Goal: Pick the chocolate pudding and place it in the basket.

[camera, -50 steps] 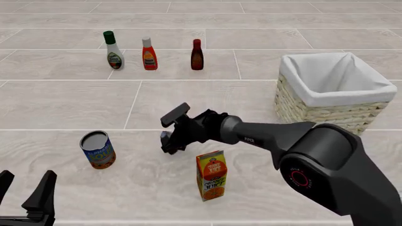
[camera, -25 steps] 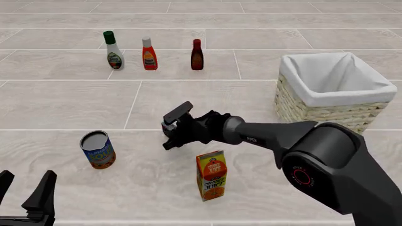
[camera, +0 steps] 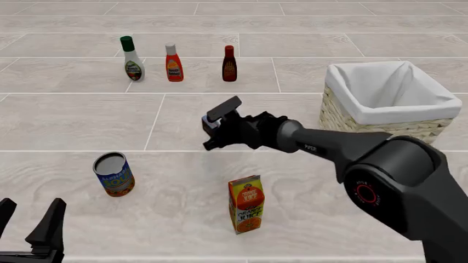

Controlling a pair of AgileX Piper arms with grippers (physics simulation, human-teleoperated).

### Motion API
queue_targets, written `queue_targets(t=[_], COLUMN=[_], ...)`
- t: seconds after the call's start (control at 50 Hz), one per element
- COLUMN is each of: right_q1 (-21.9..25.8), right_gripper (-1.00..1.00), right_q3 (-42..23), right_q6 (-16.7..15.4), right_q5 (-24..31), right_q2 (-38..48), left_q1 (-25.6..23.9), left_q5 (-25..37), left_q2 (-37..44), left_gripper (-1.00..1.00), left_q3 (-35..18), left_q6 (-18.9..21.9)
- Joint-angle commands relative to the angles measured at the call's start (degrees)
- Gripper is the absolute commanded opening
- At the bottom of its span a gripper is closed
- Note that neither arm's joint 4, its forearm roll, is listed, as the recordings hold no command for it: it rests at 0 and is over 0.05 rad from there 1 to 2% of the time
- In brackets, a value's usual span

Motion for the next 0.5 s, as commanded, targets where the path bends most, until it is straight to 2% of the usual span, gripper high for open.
queue_targets(t=[0.02, 0.38, 0.5], right_q1=[-0.96, -2.31, -3.77], right_gripper=[-1.00, -1.00, -1.00], right_q3=[-1.23, -5.95, -7.89], right_q6=[0.56, 1.51, 3.17], right_q5=[1.04, 7.30, 9.41], right_q2=[-3.07, -8.08, -9.34], left_q1=[0.00, 0.00, 0.00], left_q5=[0.00, 0.00, 0.00], left_q2=[0.01, -0.02, 0.00], left_gripper=[1.00, 1.00, 1.00], left_q3=[0.00, 0.00, 0.00], left_q6=[0.02, -0.02, -0.01])
